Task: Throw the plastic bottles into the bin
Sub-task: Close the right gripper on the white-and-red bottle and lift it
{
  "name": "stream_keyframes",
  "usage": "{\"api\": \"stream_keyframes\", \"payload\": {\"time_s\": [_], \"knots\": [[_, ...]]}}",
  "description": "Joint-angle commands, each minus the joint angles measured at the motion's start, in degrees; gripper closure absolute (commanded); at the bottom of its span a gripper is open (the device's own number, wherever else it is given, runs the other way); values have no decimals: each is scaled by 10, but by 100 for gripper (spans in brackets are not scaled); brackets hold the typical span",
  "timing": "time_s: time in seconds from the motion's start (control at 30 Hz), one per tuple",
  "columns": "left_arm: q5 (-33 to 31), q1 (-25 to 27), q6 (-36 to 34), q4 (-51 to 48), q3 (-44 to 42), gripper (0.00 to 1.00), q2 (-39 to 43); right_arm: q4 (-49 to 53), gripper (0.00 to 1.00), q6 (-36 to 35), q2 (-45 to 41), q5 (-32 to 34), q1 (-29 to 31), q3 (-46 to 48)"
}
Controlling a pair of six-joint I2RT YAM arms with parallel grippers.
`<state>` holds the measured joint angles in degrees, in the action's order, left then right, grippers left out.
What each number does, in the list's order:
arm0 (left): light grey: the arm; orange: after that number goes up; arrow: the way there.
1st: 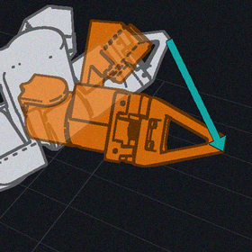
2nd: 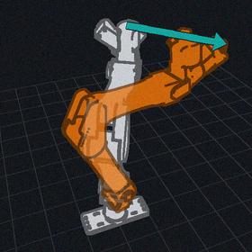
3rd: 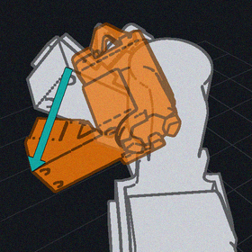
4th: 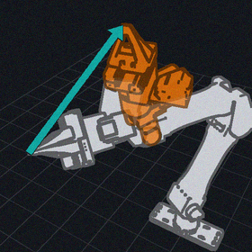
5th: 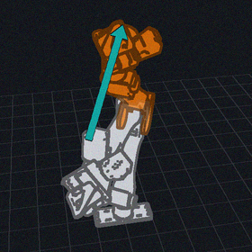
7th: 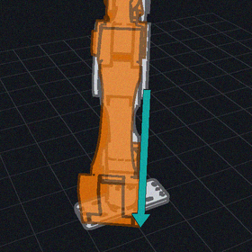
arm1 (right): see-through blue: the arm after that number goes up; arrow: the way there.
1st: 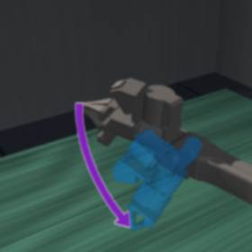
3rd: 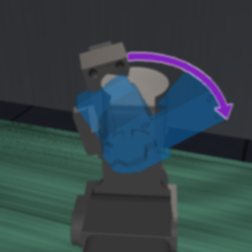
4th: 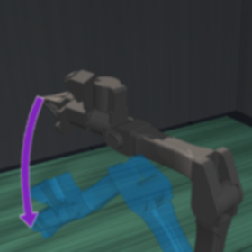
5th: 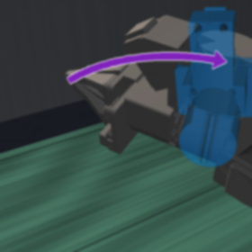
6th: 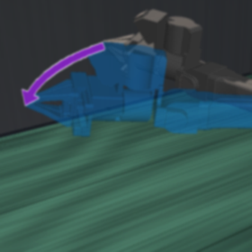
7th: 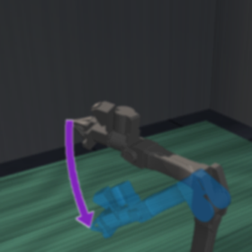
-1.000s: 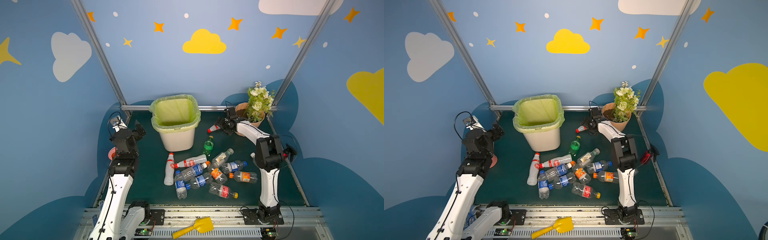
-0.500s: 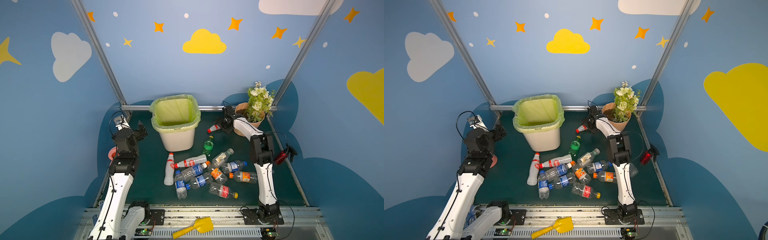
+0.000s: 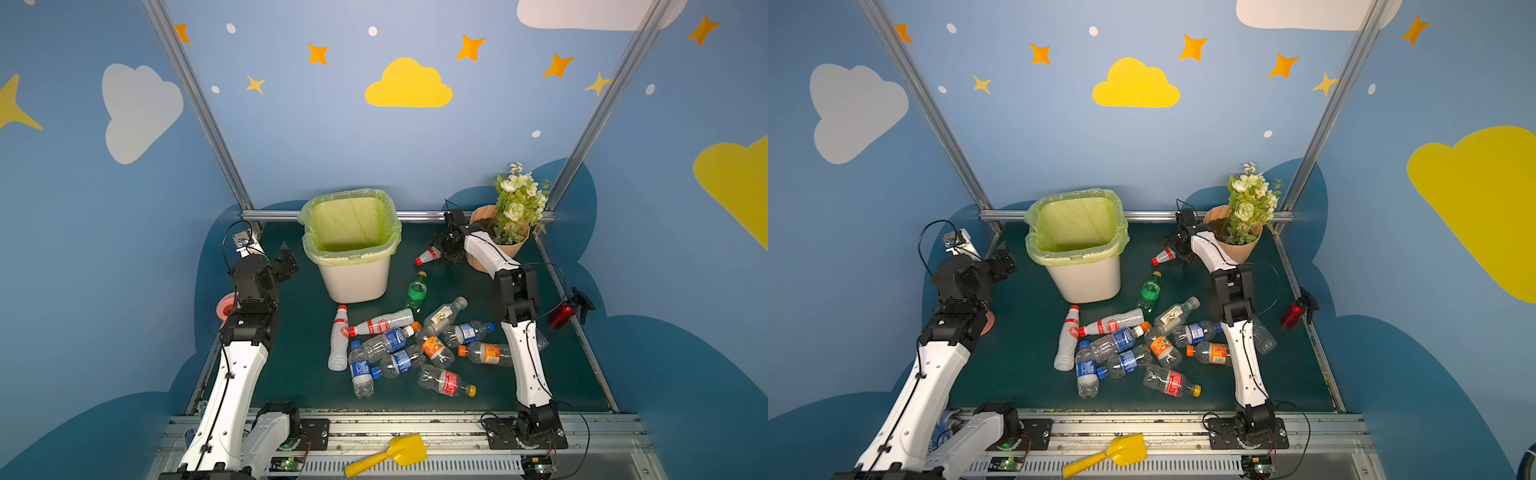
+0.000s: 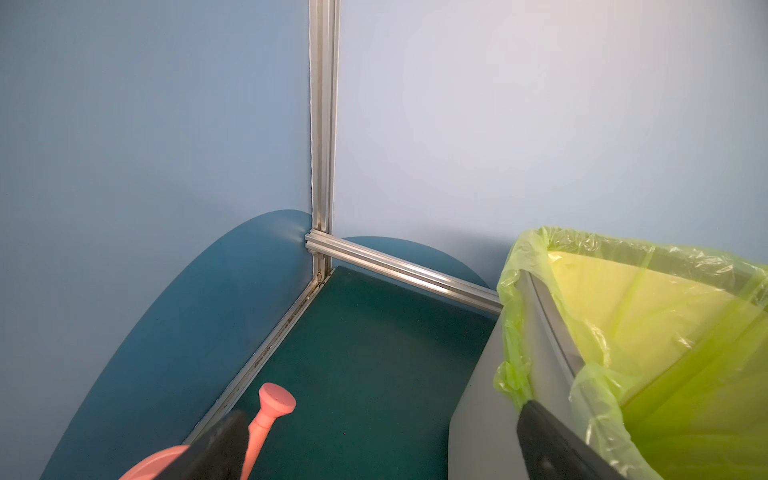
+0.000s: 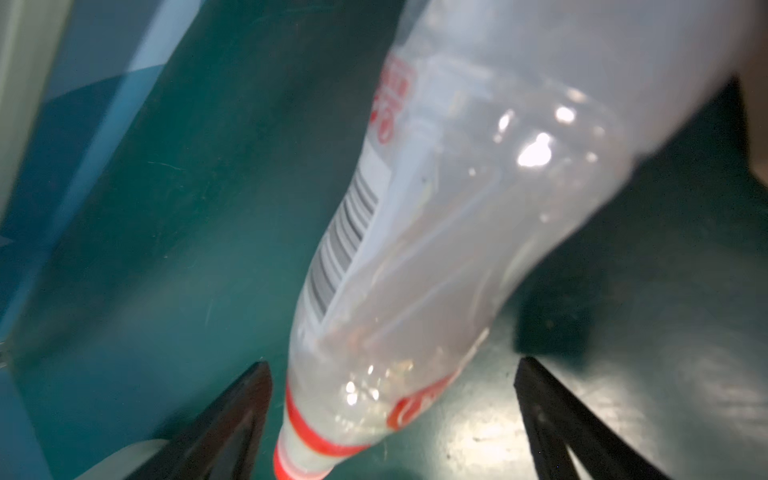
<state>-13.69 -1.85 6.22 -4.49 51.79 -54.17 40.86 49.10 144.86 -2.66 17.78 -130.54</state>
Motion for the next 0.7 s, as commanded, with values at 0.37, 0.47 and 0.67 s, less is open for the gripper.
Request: {"api": "stream_keyframes", "payload": {"time_s": [0.37, 0.47, 0.67], "knots": [[13, 1, -1, 6, 0, 0, -8, 42, 34, -29, 49, -52, -11, -68], [12, 0, 2, 6, 0, 0, -9, 38, 41, -34, 51, -65, -13, -68], [10, 0, 12, 9, -2, 0, -9, 31, 49, -44, 55, -96, -16, -65]]}}
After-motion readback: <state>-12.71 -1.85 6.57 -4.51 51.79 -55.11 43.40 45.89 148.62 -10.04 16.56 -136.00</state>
